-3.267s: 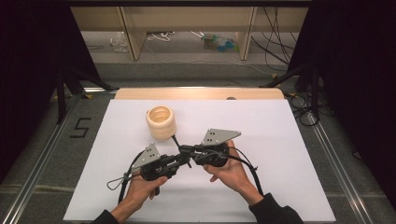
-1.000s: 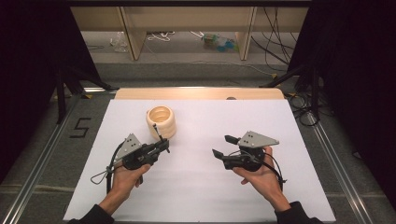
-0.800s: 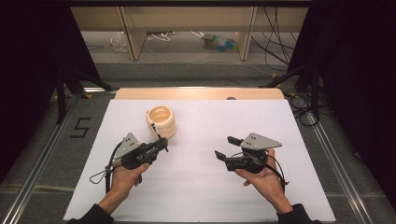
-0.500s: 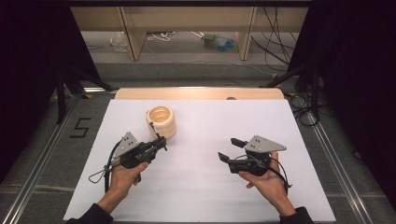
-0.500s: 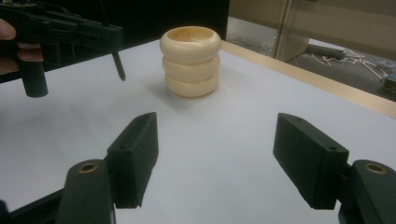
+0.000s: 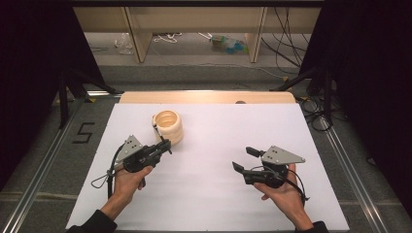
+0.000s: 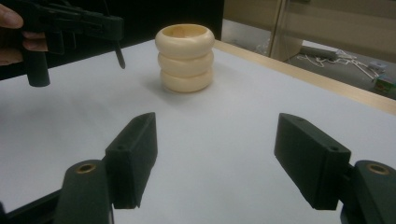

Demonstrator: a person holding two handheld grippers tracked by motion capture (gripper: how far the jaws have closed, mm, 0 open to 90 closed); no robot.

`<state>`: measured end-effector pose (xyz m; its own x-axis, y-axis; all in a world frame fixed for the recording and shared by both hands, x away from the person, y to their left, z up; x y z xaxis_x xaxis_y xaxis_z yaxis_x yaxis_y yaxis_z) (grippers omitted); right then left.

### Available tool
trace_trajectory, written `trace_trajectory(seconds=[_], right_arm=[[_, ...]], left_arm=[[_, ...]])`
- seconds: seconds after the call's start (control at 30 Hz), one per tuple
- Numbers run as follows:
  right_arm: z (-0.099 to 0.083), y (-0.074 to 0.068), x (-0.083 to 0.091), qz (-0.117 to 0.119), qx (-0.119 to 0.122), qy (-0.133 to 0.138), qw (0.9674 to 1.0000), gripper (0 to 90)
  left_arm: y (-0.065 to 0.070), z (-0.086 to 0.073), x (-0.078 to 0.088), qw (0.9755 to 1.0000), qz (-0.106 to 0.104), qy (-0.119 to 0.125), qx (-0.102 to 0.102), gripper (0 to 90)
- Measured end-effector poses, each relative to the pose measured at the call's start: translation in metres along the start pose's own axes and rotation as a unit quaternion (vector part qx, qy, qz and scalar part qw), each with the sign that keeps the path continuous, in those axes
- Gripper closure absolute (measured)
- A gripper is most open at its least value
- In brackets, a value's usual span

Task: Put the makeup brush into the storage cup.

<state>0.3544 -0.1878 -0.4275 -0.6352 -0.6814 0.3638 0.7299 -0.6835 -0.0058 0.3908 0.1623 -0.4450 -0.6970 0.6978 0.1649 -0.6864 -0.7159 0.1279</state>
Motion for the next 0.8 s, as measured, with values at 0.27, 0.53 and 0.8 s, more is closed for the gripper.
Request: trace_trajectory(seconds=[0.27,0.53,0.8], right_arm=[[-0.006,0.003,0.009,-0.017,-0.009,0.007,0.9998,27.7],[-0.013,0.003,0.014,-0.019,-0.001,0.003,0.9998,26.1],[-0.019,0.004,0.016,-0.024,-0.014,0.005,0.9996,24.7]], left_arm=[[-0.009,0.004,-0.001,0.9999,0.011,0.005,-0.003,83.6],[-0.016,0.009,-0.001,0.9996,0.023,0.011,-0.011,83.5],[-0.027,0.020,0.000,0.9989,0.040,0.006,-0.025,83.6]])
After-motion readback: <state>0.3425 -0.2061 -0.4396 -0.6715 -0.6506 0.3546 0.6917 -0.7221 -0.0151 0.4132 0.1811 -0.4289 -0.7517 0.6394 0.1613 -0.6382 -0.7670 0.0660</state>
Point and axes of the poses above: each handheld gripper's, and its own axes: x roughly backward along the jaws, z roughly out of its top, y roughly to its right, the point moved 3 cm from there along -x, roughly forward along the jaws, and after that the axes turned 1 degree about -z, right-handed, at the moved point
